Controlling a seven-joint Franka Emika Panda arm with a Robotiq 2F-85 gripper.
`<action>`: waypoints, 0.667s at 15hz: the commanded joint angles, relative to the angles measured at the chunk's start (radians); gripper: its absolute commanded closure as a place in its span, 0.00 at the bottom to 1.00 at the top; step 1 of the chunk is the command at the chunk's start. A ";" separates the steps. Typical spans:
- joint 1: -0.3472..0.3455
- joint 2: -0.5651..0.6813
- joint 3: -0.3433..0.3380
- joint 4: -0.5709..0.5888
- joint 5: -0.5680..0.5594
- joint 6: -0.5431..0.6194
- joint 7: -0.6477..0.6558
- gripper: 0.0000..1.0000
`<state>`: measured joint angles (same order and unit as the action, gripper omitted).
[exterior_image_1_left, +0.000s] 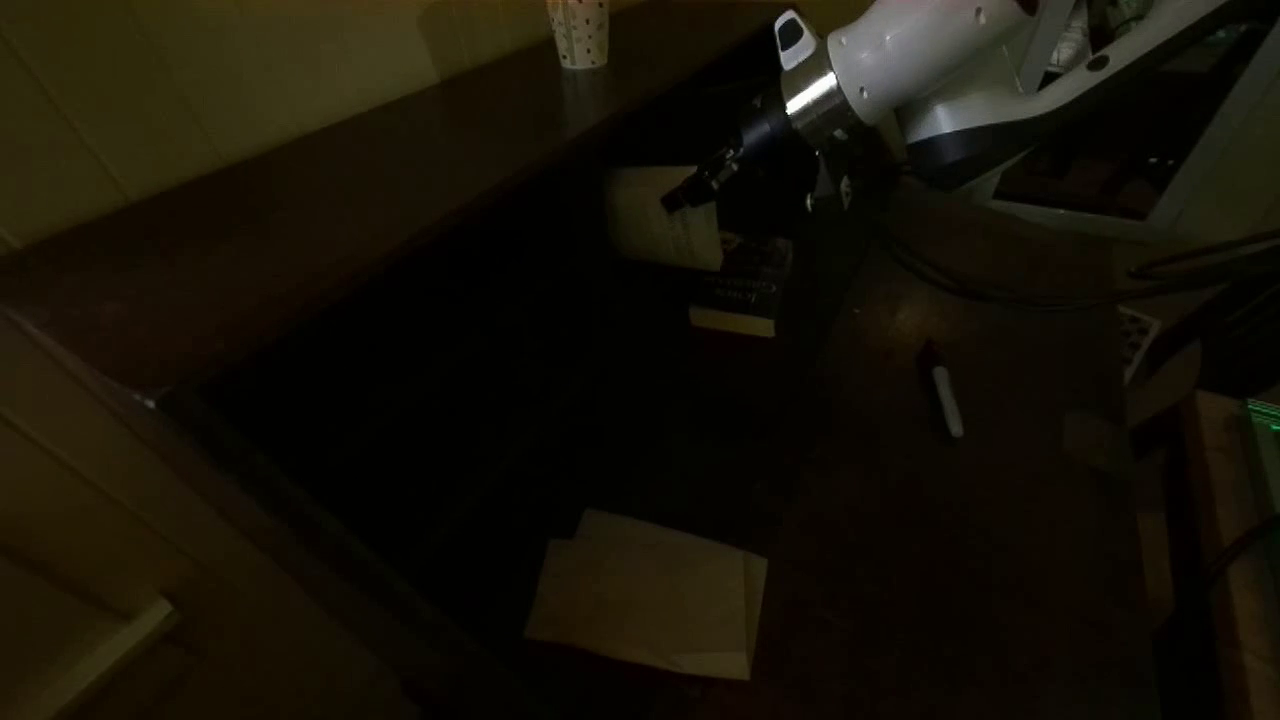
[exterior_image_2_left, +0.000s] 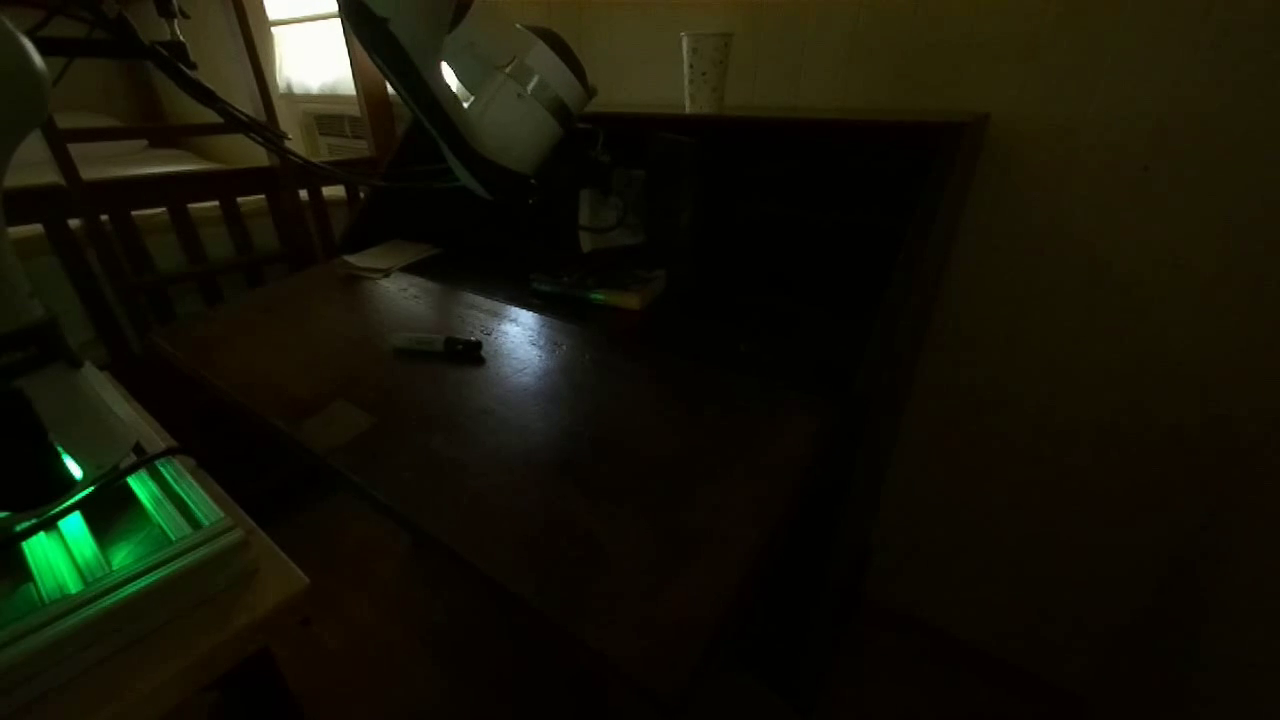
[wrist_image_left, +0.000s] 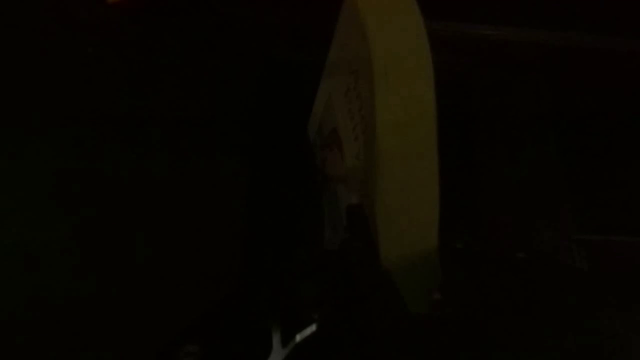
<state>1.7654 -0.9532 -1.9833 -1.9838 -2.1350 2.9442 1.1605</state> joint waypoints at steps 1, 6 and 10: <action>0.025 -0.066 -0.005 0.052 -0.009 0.023 0.004 0.94; 0.013 -0.026 -0.010 0.011 0.000 -0.001 0.004 0.75; 0.013 -0.026 -0.010 0.011 0.000 -0.001 0.003 0.75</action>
<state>1.7782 -0.9788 -1.9935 -1.9726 -2.1350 2.9434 1.1640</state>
